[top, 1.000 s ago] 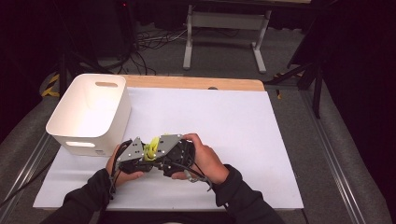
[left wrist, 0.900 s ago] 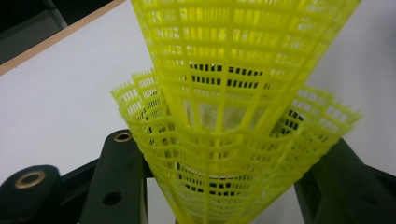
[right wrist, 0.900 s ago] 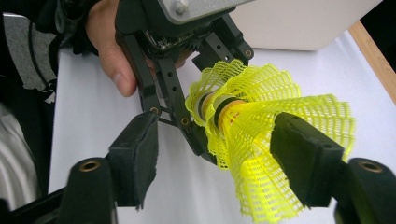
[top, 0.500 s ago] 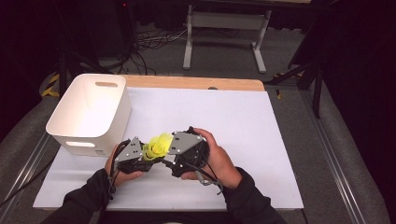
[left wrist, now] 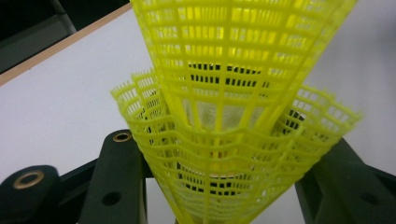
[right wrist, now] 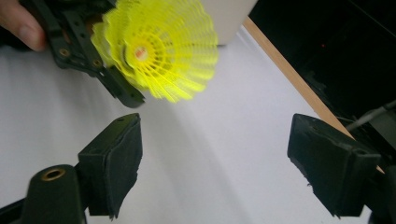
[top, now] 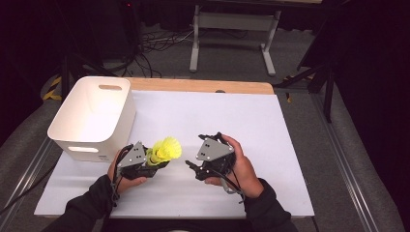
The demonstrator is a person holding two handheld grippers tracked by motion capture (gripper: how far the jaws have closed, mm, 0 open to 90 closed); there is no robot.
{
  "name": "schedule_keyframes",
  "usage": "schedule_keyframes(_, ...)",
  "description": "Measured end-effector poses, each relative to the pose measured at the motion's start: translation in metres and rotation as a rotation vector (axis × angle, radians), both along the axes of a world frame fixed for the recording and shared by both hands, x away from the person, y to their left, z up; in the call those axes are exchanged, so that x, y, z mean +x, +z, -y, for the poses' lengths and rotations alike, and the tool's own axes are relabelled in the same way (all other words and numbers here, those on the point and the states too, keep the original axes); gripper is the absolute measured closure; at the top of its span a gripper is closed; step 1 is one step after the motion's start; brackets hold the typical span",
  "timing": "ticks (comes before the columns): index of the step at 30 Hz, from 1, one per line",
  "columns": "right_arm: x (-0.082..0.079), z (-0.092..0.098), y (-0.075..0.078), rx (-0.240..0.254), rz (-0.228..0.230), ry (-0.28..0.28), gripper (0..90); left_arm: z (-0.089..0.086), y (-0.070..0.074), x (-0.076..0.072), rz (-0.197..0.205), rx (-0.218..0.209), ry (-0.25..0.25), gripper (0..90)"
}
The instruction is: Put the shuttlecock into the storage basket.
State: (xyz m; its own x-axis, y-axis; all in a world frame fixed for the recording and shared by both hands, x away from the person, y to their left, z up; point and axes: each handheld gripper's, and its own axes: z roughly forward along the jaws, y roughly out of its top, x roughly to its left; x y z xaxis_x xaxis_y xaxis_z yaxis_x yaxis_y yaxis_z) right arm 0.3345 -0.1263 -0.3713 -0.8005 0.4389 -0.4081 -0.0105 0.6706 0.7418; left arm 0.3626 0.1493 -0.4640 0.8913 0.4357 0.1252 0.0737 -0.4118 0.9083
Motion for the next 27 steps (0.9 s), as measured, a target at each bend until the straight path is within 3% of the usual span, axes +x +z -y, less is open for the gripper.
schedule_keyframes(11,0.003,0.030,-0.017,0.049,0.042,-0.077,18.1,-0.003,0.002,-0.001,0.009,0.000,0.001,51.9)
schedule_keyframes(27,0.004,0.051,-0.043,0.030,0.070,-0.138,17.8,-0.005,0.004,-0.002,0.024,0.004,0.016,51.7)
